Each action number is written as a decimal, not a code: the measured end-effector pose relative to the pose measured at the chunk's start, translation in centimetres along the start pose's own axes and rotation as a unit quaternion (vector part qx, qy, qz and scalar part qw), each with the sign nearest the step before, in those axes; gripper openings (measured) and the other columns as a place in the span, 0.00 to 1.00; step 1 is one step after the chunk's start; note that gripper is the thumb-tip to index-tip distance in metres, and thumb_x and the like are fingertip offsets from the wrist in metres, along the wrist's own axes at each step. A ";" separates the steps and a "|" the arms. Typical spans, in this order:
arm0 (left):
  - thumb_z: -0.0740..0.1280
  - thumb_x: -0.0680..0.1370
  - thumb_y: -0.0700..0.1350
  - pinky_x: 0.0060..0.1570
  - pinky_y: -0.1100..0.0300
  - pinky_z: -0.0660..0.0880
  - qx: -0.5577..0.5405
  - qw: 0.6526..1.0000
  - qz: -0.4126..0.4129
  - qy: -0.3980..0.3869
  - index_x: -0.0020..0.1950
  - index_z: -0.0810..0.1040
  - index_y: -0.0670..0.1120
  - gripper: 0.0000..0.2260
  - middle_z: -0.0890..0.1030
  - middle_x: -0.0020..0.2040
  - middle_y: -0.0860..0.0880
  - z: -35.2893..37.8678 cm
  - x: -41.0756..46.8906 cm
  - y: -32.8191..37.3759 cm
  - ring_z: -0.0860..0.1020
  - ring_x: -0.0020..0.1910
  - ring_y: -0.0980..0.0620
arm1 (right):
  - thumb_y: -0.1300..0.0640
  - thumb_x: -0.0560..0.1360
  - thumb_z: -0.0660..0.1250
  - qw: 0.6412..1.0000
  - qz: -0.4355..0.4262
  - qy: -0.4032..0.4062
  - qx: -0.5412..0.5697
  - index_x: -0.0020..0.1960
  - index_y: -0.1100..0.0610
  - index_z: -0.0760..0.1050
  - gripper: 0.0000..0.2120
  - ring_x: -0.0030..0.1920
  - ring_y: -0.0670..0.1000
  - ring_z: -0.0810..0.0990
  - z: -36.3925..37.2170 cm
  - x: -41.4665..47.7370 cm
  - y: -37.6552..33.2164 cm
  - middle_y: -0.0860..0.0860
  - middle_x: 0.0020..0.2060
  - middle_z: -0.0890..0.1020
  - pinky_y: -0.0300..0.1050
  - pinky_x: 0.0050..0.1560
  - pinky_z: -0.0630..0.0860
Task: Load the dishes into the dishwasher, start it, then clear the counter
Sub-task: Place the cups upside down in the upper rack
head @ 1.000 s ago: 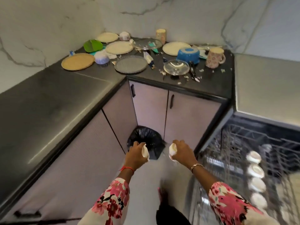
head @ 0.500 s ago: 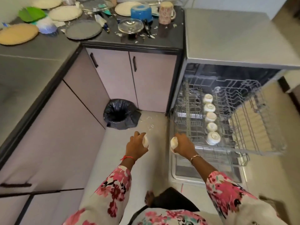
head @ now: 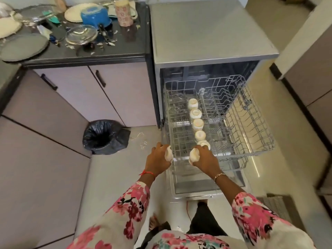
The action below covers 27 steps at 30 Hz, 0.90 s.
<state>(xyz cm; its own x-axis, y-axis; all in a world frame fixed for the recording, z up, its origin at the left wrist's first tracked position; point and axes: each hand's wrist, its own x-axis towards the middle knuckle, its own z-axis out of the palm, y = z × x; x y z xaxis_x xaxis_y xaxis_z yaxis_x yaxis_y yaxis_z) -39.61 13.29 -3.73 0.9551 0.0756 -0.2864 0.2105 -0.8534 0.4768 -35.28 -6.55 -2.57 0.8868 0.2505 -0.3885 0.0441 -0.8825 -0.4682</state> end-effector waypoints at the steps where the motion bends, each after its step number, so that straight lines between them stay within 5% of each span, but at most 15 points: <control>1: 0.73 0.70 0.48 0.54 0.47 0.76 0.002 1.000 -0.003 0.001 0.70 0.68 0.48 0.29 0.70 0.64 0.45 0.3 1.1 0.9 0.72 0.60 0.43 | 0.54 0.70 0.71 1.000 -0.004 0.000 0.000 0.69 0.54 0.66 0.29 0.61 0.59 0.72 -0.7 0.9 0.9 0.57 0.62 0.70 0.53 0.57 0.73; 14: 0.72 0.70 0.46 0.50 0.48 0.75 -0.021 0.992 -0.111 0.048 0.70 0.67 0.48 0.29 0.69 0.64 0.47 1.8 14.1 8.3 0.70 0.60 0.44 | 0.60 0.70 0.71 0.997 -0.048 -0.013 0.052 0.69 0.56 0.66 0.30 0.63 0.60 0.71 -10.6 16.2 9.7 0.58 0.65 0.69 0.54 0.57 0.74; 27: 0.73 0.69 0.44 0.52 0.47 0.76 -0.066 0.989 -0.101 0.090 0.70 0.69 0.47 0.31 0.69 0.65 0.45 2.8 27.0 6.4 0.72 0.61 0.42 | 0.56 0.69 0.74 0.996 -0.058 0.038 0.056 0.70 0.55 0.66 0.33 0.60 0.61 0.74 -12.4 35.3 6.8 0.60 0.65 0.69 0.54 0.59 0.74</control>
<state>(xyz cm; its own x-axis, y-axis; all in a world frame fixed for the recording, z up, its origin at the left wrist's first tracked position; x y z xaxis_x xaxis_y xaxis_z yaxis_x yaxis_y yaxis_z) -13.04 8.38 -10.77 0.9099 0.3384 -0.2400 0.4148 -0.7371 0.5335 2.03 -8.65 -9.61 0.9114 0.3137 -0.2664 0.1013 -0.7983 -0.5936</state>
